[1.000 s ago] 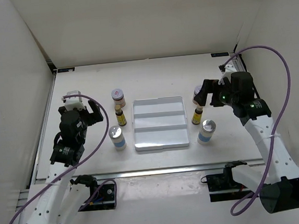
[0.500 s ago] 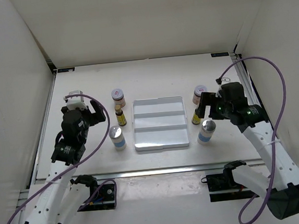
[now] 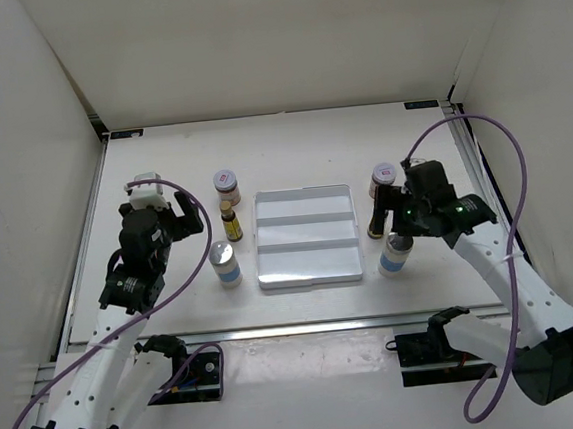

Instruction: Organize the condiment bottles

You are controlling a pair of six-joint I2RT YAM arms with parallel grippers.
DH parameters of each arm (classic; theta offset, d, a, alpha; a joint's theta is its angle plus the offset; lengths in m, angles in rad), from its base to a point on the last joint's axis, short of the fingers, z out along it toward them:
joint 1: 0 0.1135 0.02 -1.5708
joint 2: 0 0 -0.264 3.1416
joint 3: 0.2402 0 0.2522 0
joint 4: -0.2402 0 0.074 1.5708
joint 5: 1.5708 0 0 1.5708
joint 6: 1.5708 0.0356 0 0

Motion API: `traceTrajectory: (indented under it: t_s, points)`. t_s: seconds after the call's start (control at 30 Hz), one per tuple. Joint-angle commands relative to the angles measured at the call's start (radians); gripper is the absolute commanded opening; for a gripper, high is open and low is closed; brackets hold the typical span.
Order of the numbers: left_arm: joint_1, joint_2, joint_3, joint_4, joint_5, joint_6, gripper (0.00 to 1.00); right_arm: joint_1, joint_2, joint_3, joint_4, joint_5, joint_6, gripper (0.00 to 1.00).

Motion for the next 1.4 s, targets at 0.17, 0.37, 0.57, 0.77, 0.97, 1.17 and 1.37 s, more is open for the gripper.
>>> traceTrajectory:
  t_s: [0.17,0.37,0.57,0.77,0.97,1.17,1.37]
  points:
    - [-0.004,-0.007,-0.006,-0.014,0.028,0.015,1.0,0.078,0.09,-0.055,-0.087,0.252,0.106,0.85]
    - [-0.004,-0.007,-0.006,-0.014,0.028,0.015,1.0,0.089,0.126,-0.064,-0.096,0.271,0.136,0.71]
    - [-0.004,-0.007,-0.006,-0.014,0.028,0.015,1.0,0.118,0.054,0.004,-0.17,0.315,0.146,0.22]
    - [-0.004,-0.007,-0.006,-0.014,0.028,0.015,1.0,0.208,0.031,0.19,-0.211,0.295,0.126,0.0]
    - [-0.004,-0.007,0.003,-0.014,0.028,0.024,1.0,0.389,0.124,0.245,-0.12,0.311,0.126,0.0]
    - [-0.004,-0.007,0.003,-0.014,0.028,0.024,1.0,0.463,0.287,0.224,0.003,0.323,0.117,0.0]
    - [-0.004,-0.007,0.003,-0.014,0.05,0.024,1.0,0.463,0.388,0.193,0.057,0.314,0.117,0.08]
